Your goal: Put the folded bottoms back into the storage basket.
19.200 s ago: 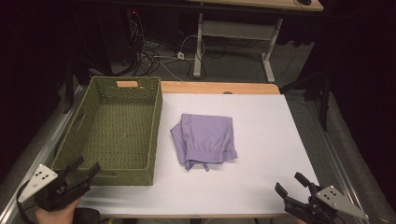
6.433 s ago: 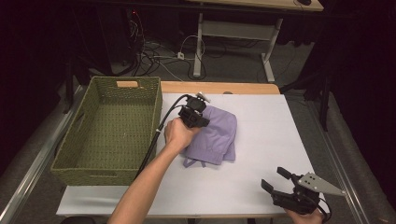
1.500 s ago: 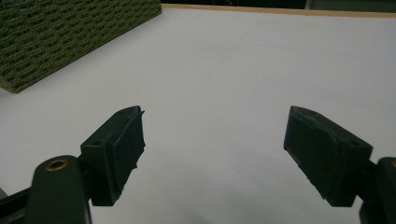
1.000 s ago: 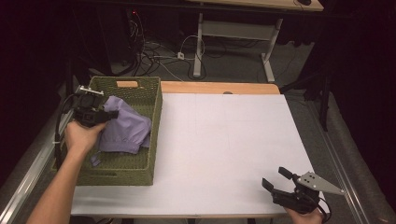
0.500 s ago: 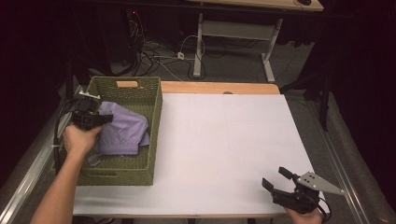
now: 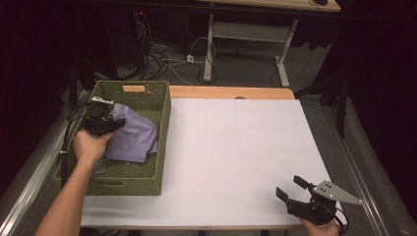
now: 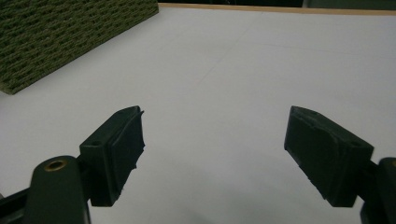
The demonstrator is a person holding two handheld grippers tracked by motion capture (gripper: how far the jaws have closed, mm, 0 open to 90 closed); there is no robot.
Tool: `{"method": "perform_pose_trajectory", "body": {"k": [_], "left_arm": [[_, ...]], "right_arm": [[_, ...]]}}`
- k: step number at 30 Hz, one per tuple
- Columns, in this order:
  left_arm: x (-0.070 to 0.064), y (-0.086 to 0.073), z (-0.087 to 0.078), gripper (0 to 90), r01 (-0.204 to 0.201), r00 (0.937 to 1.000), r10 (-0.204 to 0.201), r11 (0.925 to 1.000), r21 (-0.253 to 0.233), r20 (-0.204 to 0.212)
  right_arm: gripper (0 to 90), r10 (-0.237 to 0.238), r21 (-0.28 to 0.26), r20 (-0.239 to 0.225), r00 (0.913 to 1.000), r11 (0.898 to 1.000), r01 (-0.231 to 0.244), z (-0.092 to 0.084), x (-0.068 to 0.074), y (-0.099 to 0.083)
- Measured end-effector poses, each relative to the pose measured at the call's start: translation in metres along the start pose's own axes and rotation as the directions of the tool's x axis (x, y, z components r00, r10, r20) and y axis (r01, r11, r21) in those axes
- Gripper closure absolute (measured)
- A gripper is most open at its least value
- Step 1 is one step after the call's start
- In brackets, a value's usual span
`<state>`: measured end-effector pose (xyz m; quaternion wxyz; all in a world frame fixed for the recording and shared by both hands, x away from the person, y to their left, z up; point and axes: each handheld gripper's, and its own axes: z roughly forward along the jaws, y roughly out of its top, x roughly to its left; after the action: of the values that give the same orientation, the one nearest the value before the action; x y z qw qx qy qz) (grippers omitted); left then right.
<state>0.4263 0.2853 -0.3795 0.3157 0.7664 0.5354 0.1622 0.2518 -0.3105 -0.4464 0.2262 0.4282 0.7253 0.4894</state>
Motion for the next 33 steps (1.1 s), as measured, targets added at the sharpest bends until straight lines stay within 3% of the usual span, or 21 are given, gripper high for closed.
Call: {"method": "perform_pose_trajectory", "body": {"k": [5, 8, 10, 12, 15, 18, 23, 28, 33], "left_arm": [[-0.01, 0.003, -0.01, 77.1, -0.043, 0.9964, 0.048, 0.9962, -0.076, 0.069], [-0.014, 0.005, -0.01, 76.9, -0.087, 0.9935, 0.093, 0.9926, -0.085, 0.067], [-0.01, 0.005, -0.005, 76.8, -0.074, 0.9961, 0.076, 0.9956, -0.058, 0.044], [-0.001, 0.005, 0.004, 76.7, -0.029, 0.9996, 0.029, 0.9995, 0.009, -0.007], [0.012, 0.003, 0.015, 76.3, 0.041, 0.9979, -0.038, 0.9972, 0.062, -0.052], [0.018, 0.002, 0.021, 72.1, 0.067, 0.9941, -0.059, 0.9943, 0.082, -0.09], [0.021, 0.002, 0.023, 64.9, 0.091, 0.9904, -0.082, 0.9924, 0.082, -0.111], [0.017, 0.003, 0.016, 53.6, 0.076, 0.9894, -0.066, 0.994, 0.078, -0.13], [0.016, 0.005, 0.0, 48.5, 0.067, 0.9886, -0.063, 0.9974, 0.026, -0.137]], "right_arm": [[20.6, 0.001, -0.003, 0.003, 1.0, 1.0, -0.001, 0.0, 0.0, 0.0], [20.6, 0.001, -0.001, 0.002, 1.0, 1.0, -0.001, 0.0, 0.0, 0.0], [20.6, 0.002, -0.001, 0.001, 1.0, 1.0, -0.002, 0.0, 0.0, 0.0], [20.6, 0.002, -0.001, 0.0, 1.0, 1.0, -0.002, 0.0, 0.0, 0.0], [20.6, 0.001, -0.001, -0.001, 1.0, 1.0, -0.001, 0.0, 0.0, 0.0], [20.6, 0.0, 0.0, 0.0, 1.0, 1.0, 0.0, 0.0, 0.0, 0.0], [20.6, 0.002, 0.002, 0.003, 1.0, 1.0, -0.002, 0.0, 0.0, 0.0], [20.6, 0.001, 0.001, 0.004, 1.0, 1.0, -0.001, 0.0, 0.0, 0.0], [20.6, 0.004, 0.002, 0.005, 1.0, 1.0, -0.004, 0.0, 0.0, 0.0]]}}
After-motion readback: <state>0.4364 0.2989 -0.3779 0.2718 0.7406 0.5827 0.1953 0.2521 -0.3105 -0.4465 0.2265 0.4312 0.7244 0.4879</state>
